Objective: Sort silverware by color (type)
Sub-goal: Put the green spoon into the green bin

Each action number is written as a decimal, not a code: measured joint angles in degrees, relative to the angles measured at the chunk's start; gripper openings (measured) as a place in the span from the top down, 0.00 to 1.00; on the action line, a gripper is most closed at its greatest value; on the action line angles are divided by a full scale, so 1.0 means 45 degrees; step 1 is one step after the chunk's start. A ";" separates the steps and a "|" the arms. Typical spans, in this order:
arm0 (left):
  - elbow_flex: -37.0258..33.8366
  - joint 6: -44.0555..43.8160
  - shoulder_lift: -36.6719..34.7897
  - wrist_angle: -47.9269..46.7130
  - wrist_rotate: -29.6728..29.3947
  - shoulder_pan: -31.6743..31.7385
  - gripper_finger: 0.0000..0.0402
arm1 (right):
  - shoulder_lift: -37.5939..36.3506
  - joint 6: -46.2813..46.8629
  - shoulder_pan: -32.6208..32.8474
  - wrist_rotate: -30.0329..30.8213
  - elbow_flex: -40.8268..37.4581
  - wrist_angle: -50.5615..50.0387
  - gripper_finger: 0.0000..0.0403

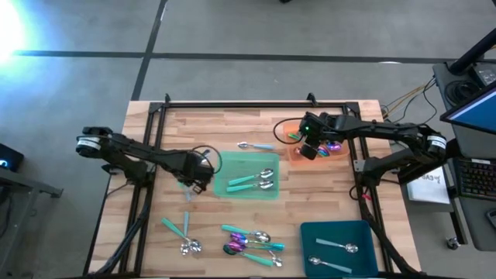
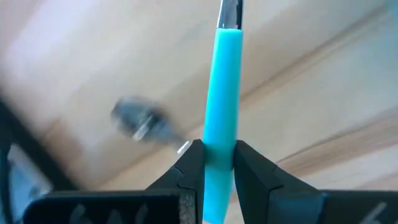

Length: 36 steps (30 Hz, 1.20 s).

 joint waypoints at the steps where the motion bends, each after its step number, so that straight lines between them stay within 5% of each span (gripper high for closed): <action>1: 0.0370 0.0205 0.0000 0.0174 -0.0289 0.0000 0.89 | -0.0044 -0.0005 0.0000 -0.0377 0.0000 0.0063 0.79; 7: 0.2260 0.2393 -0.0010 0.2191 -0.1970 -0.0019 0.89 | -0.0194 0.0034 0.0068 -0.3368 0.0000 0.1131 0.78; 13: 0.2428 0.4892 -0.0010 0.5972 -0.2442 -0.0015 0.89 | -0.0233 0.0164 0.0583 -0.5607 0.0000 0.4418 0.80; 24: 0.2061 0.9022 -0.0010 1.2649 -0.4119 -0.0005 0.89 | -0.0209 0.0223 0.1987 -0.5947 0.0000 0.9614 0.75; 36: 0.2042 1.0358 0.0564 1.5234 -0.4417 0.0000 0.89 | -0.0199 0.0222 0.2789 -0.5975 -0.0013 1.1748 0.62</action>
